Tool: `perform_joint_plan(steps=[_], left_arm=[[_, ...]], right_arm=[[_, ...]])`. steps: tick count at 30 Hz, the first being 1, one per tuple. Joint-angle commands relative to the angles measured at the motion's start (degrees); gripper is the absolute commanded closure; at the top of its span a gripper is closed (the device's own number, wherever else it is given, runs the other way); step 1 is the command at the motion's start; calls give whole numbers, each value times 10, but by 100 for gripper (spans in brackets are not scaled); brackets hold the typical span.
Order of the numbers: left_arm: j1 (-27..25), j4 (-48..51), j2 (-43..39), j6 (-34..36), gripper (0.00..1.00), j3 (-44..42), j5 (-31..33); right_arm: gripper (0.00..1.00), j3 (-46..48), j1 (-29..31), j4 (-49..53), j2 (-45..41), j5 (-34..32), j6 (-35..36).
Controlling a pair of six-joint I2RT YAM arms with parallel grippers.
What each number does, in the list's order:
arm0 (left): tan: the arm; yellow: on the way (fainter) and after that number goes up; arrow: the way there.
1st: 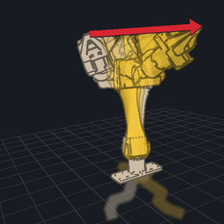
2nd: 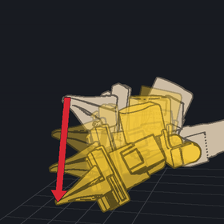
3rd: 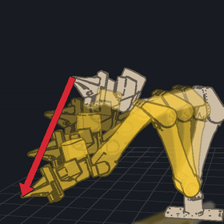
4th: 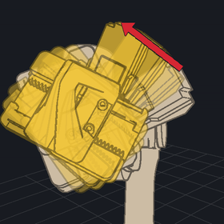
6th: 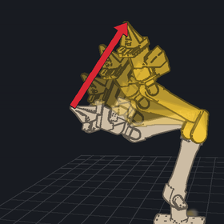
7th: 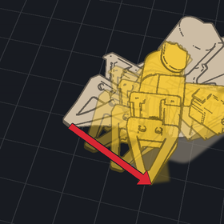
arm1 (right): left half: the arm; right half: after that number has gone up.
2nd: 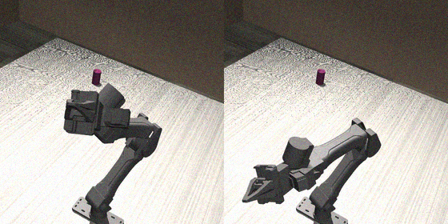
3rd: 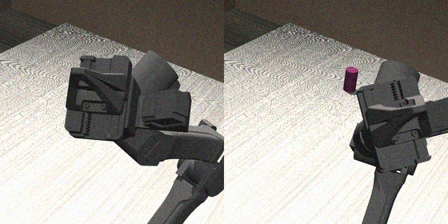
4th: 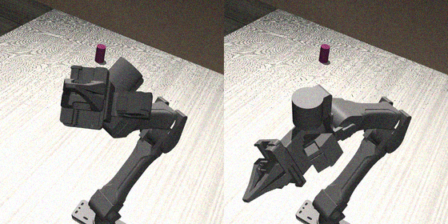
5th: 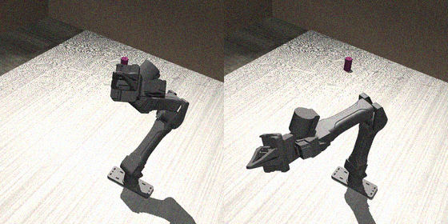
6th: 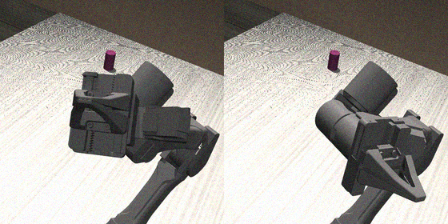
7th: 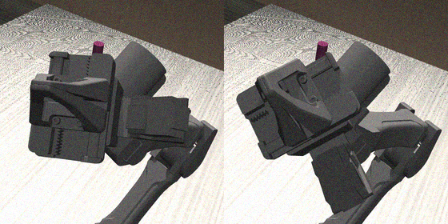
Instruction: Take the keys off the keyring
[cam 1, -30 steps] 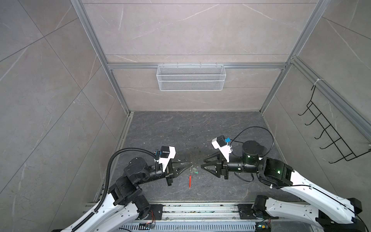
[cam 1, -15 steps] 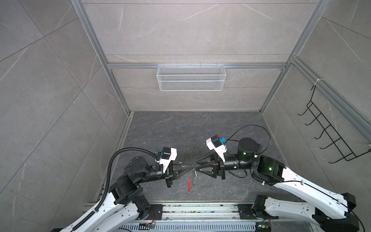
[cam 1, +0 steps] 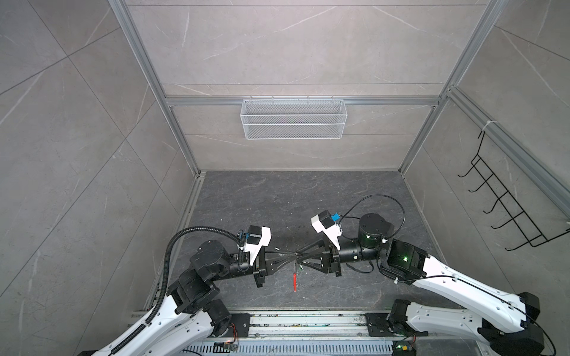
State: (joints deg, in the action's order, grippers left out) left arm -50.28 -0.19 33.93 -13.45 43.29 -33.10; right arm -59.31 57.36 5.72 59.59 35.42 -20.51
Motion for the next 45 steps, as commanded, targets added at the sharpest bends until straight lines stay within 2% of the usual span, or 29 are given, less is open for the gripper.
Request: perform_joint_plan(steps=[1, 5, 10, 14, 16, 17, 19, 21, 27, 30, 37, 41, 45], left_arm=[[-3, -34, -5, 1, 100, 15, 0], [-3, -36, -4, 0, 100, 14, 0], [-3, -36, 0, -7, 100, 15, 2], [-3, -3, -3, -13, 100, 26, 17], [-3, 27, -8, -13, 80, 34, 31], [-3, 43, -10, -13, 74, 38, 36], [-3, 86, -13, -10, 68, 51, 42], [-3, 128, -10, -6, 66, 67, 39], [-3, 230, 33, 7, 64, 124, -4], [-3, 249, 56, 12, 64, 144, -31], [-3, 251, 102, 15, 65, 161, -91], [-3, 260, 115, 18, 70, 168, -98], [-3, 266, 122, 18, 70, 171, -101]], right_arm=[[74, 6, 4, -30, 1, 13, -15], [82, 8, 4, -38, 1, 9, -20], [100, 5, 4, -30, 0, 2, -25], [100, -7, 4, 21, -4, -17, -16], [100, -26, 3, 80, -6, -33, 5], [100, -35, 3, 104, -8, -42, 13], [100, -61, 2, 172, -6, -57, 38], [100, -94, 1, 232, 2, -67, 65], [100, -186, -1, 371, 43, -54, 126], [100, -217, -1, 413, 66, -17, 150], [100, -263, -1, 479, 111, 25, 193], [100, -278, -1, 493, 123, 25, 201], [100, -284, -1, 491, 126, 21, 202]])
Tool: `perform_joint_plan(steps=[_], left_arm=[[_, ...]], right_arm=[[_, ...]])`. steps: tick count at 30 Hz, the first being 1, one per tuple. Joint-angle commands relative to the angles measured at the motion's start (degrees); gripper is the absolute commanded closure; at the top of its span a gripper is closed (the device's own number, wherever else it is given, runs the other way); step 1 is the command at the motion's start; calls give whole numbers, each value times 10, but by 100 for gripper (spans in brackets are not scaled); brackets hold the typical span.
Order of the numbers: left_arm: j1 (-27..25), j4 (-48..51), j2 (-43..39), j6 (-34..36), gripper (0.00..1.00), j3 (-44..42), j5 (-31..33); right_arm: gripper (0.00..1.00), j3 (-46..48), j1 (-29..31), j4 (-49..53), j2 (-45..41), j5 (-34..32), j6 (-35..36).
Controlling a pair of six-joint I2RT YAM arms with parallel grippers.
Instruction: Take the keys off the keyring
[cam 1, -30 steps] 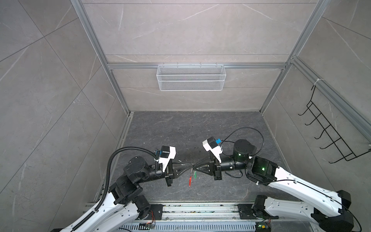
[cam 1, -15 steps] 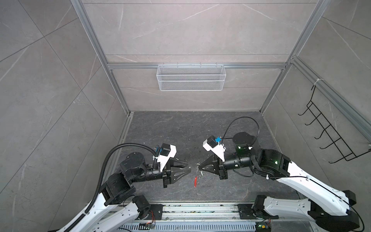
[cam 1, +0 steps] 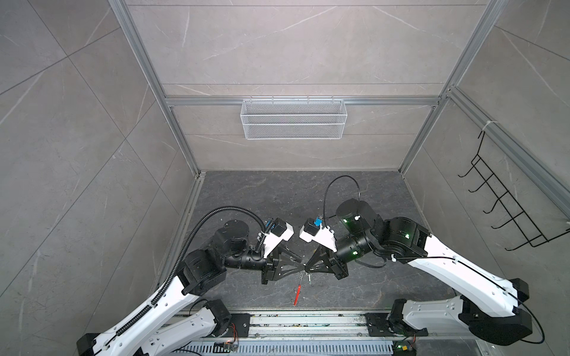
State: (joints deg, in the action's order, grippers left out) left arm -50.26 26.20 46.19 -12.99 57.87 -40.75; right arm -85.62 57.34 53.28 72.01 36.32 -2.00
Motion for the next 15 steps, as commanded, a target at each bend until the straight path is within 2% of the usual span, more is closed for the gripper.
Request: perform_joint_plan(steps=[1, 7, 15], left_arm=[[-3, 2, 1, 12, 71, 25, -27], [-3, -3, 8, 13, 83, 26, -36], [-3, -4, 16, 17, 87, 29, -37]], right_arm=[[100, -22, -1, 14, 3, 11, 16], [100, -28, -1, 13, 11, 10, 16], [100, -38, -1, 19, 21, 7, 15]])
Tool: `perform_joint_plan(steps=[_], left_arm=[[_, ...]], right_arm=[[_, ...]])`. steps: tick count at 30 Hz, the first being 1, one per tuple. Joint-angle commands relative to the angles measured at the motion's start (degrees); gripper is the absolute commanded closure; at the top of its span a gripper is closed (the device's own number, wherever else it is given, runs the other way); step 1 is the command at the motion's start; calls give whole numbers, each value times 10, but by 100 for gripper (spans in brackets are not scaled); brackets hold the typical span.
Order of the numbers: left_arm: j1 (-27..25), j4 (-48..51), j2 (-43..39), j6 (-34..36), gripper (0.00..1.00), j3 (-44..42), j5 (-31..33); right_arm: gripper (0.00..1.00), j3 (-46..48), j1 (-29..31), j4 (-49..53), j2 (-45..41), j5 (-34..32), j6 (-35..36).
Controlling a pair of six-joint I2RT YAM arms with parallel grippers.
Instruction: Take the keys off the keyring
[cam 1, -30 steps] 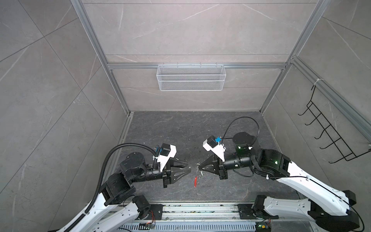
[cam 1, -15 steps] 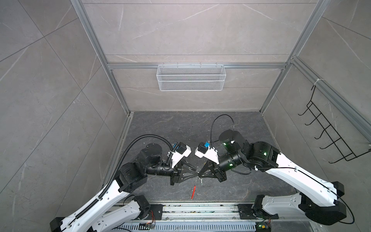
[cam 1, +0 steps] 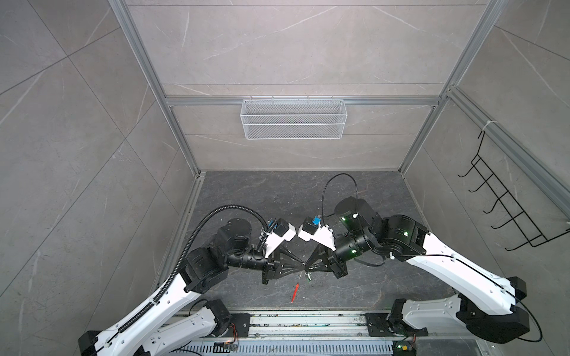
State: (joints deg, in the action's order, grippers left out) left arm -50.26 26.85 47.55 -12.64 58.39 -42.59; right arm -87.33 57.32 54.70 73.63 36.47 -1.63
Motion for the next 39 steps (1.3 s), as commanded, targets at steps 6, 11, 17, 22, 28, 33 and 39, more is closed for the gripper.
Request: perform_joint_plan(steps=[6, 11, 17, 22, 28, 33, 39], left_arm=[[-3, -10, 4, 15, 100, 24, -12], [-3, -51, -12, 9, 100, 1, 21], [-3, -148, -63, -6, 100, -59, 96], [-3, -178, -75, -14, 100, -79, 134], [-3, -197, -87, -20, 100, -89, 161], [-3, -202, -91, -17, 100, -94, 168], [-3, -203, -97, -17, 100, -100, 185]], right_arm=[[100, -22, -1, 7, 8, 2, 12], [100, -16, -1, -17, 1, -12, -6], [55, 50, -1, -137, -64, -46, -49], [46, 134, 2, -256, -136, -127, -78], [46, 228, 9, -366, -175, -183, -126], [49, 261, 9, -413, -184, -213, -175], [57, 280, 9, -450, -183, -231, -243]])
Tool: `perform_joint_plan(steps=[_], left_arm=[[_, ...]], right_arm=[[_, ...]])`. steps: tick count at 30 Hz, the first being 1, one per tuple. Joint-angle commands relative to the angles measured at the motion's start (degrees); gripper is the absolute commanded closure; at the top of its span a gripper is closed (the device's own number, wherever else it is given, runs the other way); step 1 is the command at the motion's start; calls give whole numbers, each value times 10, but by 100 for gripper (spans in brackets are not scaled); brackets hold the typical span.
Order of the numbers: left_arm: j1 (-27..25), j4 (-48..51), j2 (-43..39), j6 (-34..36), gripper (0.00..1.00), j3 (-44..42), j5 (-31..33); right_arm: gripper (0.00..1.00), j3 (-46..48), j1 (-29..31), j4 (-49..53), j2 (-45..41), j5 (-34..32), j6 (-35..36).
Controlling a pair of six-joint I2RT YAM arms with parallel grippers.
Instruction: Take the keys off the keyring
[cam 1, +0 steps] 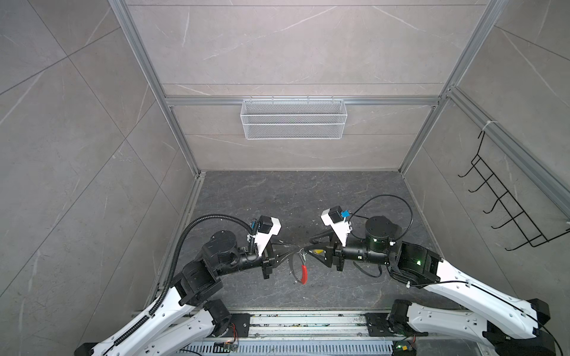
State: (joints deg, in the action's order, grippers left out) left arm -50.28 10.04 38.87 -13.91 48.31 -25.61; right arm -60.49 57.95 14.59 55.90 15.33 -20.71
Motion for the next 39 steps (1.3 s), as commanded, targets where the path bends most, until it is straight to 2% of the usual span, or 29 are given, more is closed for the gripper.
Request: perform_joint_plan(steps=[1, 8, 16, 24, 39], left_arm=[[-3, -35, -12, -4, 100, 0, 20], [-3, -38, -25, -5, 100, -8, 42], [-3, -38, -29, -6, 100, -9, 60], [-3, -37, -26, -6, 100, -10, 64], [-3, -39, -37, -7, 100, -15, 86]], right_arm=[[58, 14, 2, -53, -6, -19, -61], [64, 18, 3, -59, 4, -7, -102], [65, 24, 2, -82, 27, 27, -128], [78, 25, 3, -92, 32, 33, -133], [82, 36, 3, -99, 33, 40, -146]])
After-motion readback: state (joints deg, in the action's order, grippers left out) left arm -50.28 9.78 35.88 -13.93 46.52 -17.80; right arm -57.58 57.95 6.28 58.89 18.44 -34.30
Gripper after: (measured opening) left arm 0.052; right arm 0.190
